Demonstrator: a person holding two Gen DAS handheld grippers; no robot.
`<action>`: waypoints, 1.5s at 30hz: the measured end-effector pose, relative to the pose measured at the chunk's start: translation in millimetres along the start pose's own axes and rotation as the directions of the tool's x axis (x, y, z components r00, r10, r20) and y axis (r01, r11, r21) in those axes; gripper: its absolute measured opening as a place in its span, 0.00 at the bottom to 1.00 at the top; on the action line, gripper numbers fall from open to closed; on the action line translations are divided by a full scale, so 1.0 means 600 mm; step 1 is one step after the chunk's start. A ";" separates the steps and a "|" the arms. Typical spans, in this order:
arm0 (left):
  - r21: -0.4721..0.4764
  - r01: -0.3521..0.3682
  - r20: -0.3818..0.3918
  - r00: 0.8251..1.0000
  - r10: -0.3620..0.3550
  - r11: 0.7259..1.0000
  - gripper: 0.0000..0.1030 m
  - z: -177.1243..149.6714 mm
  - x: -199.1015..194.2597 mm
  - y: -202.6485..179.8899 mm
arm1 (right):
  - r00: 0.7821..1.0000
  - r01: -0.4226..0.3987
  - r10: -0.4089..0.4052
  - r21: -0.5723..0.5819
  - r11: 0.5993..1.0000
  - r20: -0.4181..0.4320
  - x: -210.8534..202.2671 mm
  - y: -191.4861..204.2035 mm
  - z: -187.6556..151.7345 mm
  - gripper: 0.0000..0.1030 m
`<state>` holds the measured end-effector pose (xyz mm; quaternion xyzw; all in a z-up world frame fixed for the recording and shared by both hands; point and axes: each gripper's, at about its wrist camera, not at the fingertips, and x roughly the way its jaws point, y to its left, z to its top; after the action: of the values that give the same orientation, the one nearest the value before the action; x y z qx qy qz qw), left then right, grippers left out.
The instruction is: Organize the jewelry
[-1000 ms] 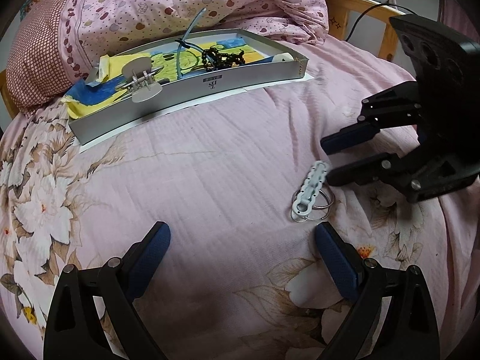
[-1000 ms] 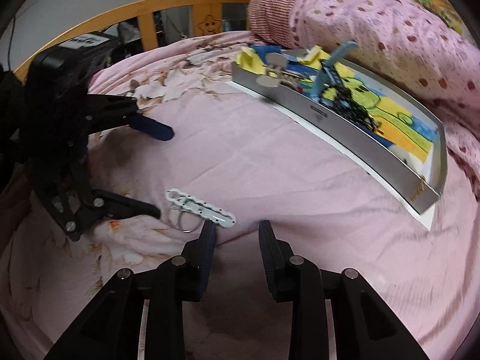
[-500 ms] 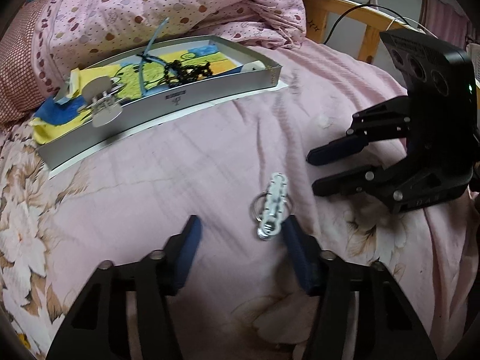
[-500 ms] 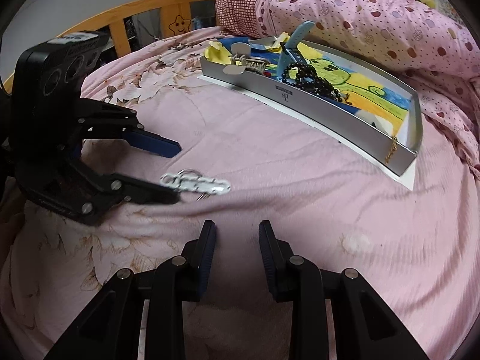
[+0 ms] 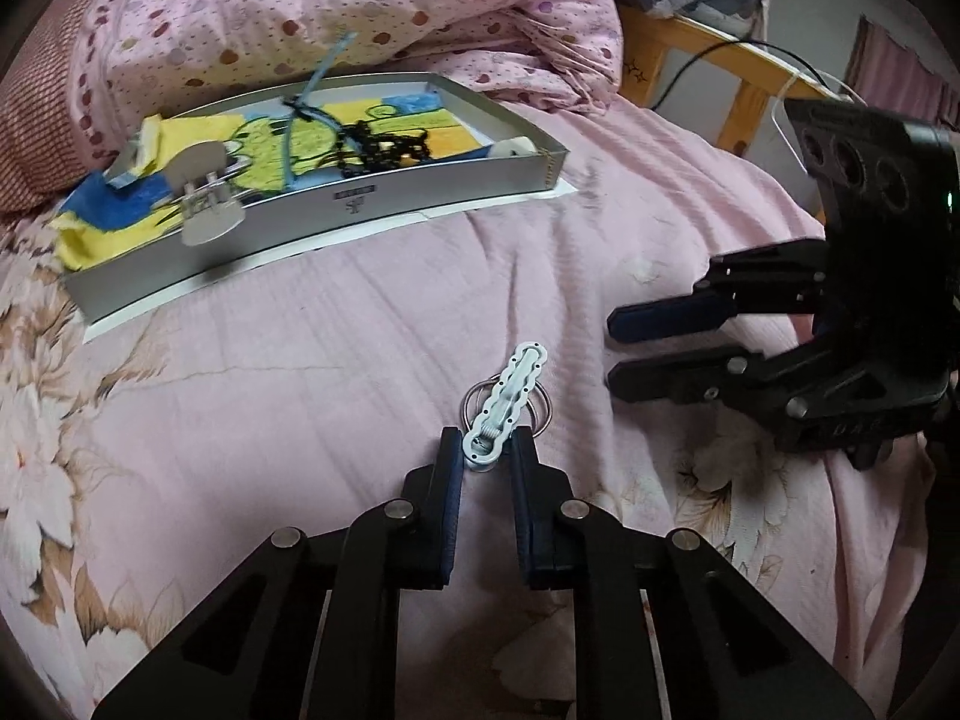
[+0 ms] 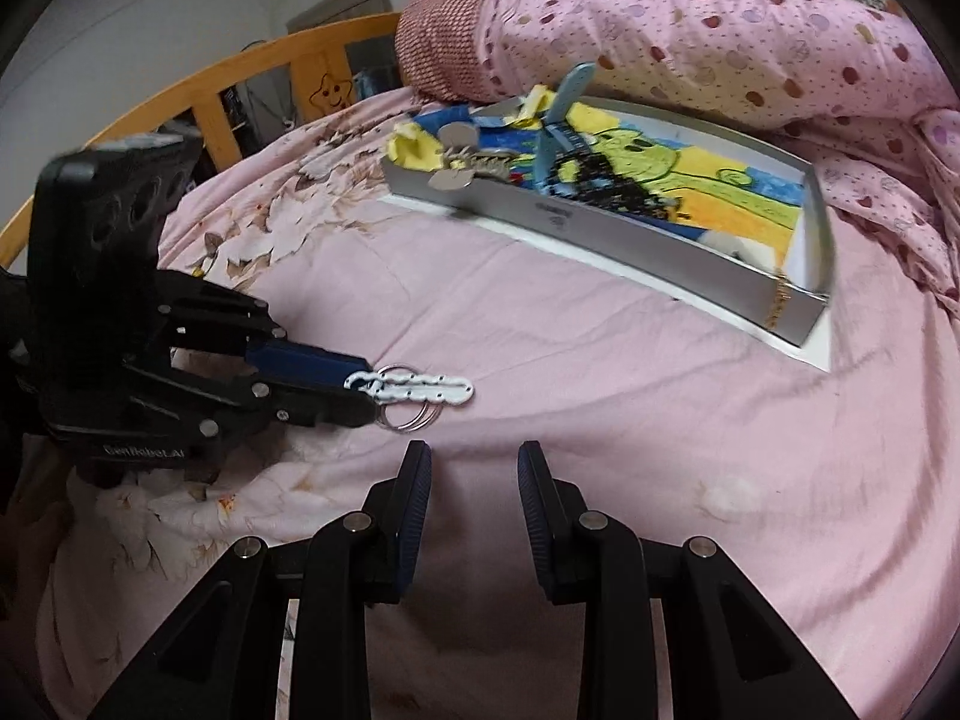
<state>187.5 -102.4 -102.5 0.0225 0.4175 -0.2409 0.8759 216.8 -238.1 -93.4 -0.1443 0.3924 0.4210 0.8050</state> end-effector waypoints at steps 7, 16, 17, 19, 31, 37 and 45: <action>-0.098 0.049 0.001 0.999 -0.049 0.994 0.12 -0.007 -0.017 0.028 | 1.000 -0.007 0.007 -0.035 0.999 -0.006 0.017 0.022 0.005 0.47; -0.189 0.109 0.009 0.994 -0.109 0.976 0.12 -0.014 -0.045 0.050 | 1.000 -0.012 0.012 -0.038 0.999 0.021 0.026 0.033 0.018 0.47; -0.203 0.109 0.008 0.994 -0.109 0.973 0.09 -0.017 -0.047 0.053 | 1.000 -0.011 0.012 -0.043 0.999 0.018 0.030 0.036 0.020 0.47; -0.232 0.110 0.006 0.994 -0.112 0.966 0.09 -0.024 -0.053 0.063 | 1.000 -0.009 0.009 -0.058 0.998 0.008 0.038 0.044 0.021 0.47; -0.338 0.134 0.016 0.991 -0.137 0.931 0.09 -0.047 -0.086 0.100 | 1.000 0.005 -0.006 -0.097 0.995 -0.012 0.067 0.078 0.033 0.44; -0.335 0.116 0.012 0.993 -0.119 0.935 0.09 -0.051 -0.090 0.099 | 1.000 -0.023 0.022 -0.066 0.998 -0.008 0.067 0.077 0.035 0.41; -0.338 0.096 0.007 0.995 -0.100 0.936 0.09 -0.054 -0.080 0.097 | 1.000 0.005 -0.005 -0.007 1.000 -0.030 0.076 0.068 0.043 0.29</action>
<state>164.0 -24.2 -97.5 -0.1475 0.4578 -0.2090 0.8515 213.3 -173.0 -107.1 -0.1545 0.4025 0.4181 0.7996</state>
